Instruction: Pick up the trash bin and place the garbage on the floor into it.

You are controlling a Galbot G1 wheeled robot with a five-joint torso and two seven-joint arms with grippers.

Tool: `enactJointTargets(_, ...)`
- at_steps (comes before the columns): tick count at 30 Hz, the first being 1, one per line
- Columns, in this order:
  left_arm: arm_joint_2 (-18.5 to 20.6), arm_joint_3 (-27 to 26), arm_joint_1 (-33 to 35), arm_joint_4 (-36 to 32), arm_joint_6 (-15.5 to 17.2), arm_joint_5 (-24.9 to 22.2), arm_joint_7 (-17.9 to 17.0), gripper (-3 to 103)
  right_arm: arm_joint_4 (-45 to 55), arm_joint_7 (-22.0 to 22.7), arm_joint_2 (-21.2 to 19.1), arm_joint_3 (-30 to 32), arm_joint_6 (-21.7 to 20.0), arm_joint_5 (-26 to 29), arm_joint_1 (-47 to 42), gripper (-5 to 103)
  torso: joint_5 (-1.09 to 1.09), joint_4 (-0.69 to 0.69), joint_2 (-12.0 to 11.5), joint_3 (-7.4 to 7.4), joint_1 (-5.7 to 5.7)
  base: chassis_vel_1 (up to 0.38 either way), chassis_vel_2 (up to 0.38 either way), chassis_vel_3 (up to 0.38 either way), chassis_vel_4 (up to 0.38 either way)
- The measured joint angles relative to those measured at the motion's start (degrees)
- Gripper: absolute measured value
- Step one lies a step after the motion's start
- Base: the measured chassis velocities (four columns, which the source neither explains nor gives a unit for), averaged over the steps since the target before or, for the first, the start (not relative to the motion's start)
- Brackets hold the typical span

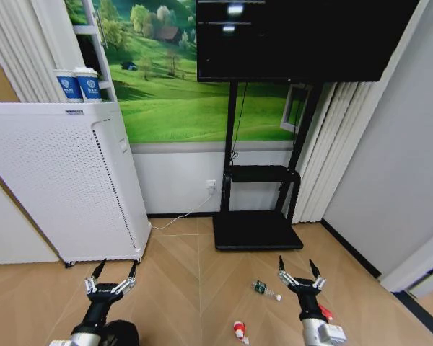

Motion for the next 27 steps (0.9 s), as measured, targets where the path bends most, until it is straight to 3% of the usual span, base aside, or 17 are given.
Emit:
enactJointTargets(11,-0.2,0.1,0.3,0.0,0.8,-1.7,-0.2,99,0.2,-5.7,-0.4,0.2,-1.5,-2.3,-2.1,100,0.00,0.00,-2.4,-1.58,-0.83,0.000,0.000,0.000,0.000)
enactJointTargets(17,-0.1,-0.1,0.3,0.2,0.8,-1.8,-0.1,99,1.4,-12.1,-2.2,1.3,-1.2,0.0,-2.2,100,0.00,0.00,-4.0,-2.71,-1.32,0.000,0.000,0.000,0.000)
enactJointTargets(27,0.0,-0.1,0.1,0.5,0.9,-1.7,-0.1,99,1.3,-11.7,-3.0,2.5,-1.6,0.7,-1.6,100,0.00,0.00,-6.1,-4.05,-2.00,0.000,0.000,0.000,0.000)
